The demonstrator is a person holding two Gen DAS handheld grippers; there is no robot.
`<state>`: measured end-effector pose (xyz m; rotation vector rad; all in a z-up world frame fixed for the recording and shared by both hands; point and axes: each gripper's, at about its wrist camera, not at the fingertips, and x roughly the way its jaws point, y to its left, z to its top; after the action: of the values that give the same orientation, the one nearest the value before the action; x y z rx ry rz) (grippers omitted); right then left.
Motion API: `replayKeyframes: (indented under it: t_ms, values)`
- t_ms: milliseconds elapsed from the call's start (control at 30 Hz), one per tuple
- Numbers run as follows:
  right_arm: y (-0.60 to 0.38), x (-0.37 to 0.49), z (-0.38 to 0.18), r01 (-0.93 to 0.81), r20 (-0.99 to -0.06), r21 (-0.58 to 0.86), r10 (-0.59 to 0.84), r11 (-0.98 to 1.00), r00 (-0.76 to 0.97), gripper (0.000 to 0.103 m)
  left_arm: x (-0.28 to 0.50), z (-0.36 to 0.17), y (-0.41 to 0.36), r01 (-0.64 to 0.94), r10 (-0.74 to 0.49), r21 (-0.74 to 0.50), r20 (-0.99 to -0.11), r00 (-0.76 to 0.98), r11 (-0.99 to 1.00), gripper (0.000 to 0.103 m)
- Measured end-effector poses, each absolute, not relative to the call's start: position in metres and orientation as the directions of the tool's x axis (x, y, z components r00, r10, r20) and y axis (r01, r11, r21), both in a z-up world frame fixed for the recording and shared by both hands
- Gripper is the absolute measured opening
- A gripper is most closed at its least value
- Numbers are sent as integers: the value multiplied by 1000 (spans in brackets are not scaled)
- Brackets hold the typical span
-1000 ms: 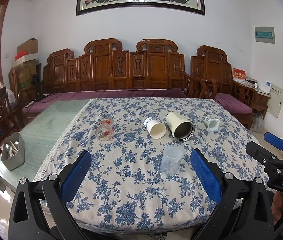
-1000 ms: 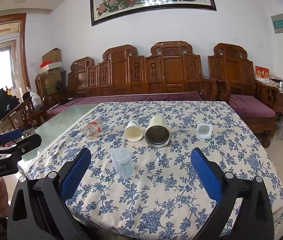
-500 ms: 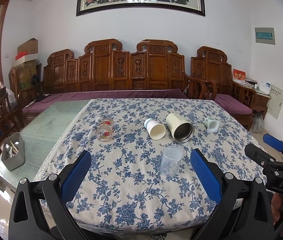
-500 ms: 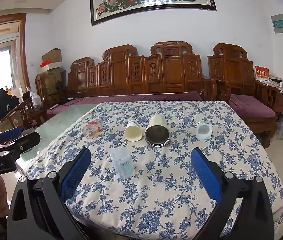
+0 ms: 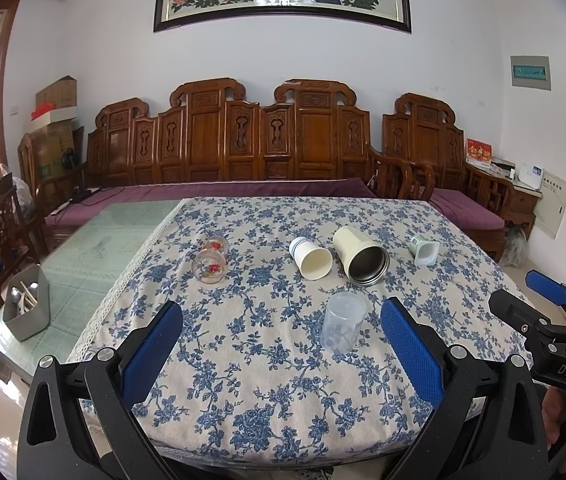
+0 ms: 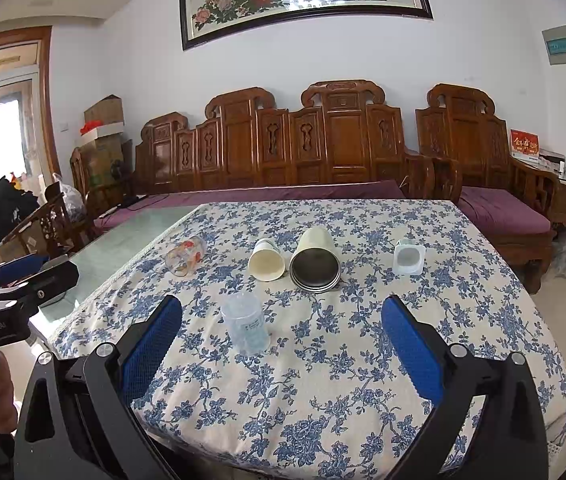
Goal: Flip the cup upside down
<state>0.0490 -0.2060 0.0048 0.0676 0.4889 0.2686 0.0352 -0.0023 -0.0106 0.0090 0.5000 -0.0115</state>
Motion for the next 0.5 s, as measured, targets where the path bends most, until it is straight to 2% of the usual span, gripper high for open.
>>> replayKeyframes:
  t_ms: [500]
  values:
    - [-206, 49, 4, -239, -456, 130, 272, 962, 848, 101, 35, -10, -1, 13, -10, 3, -478, 878, 1000, 95]
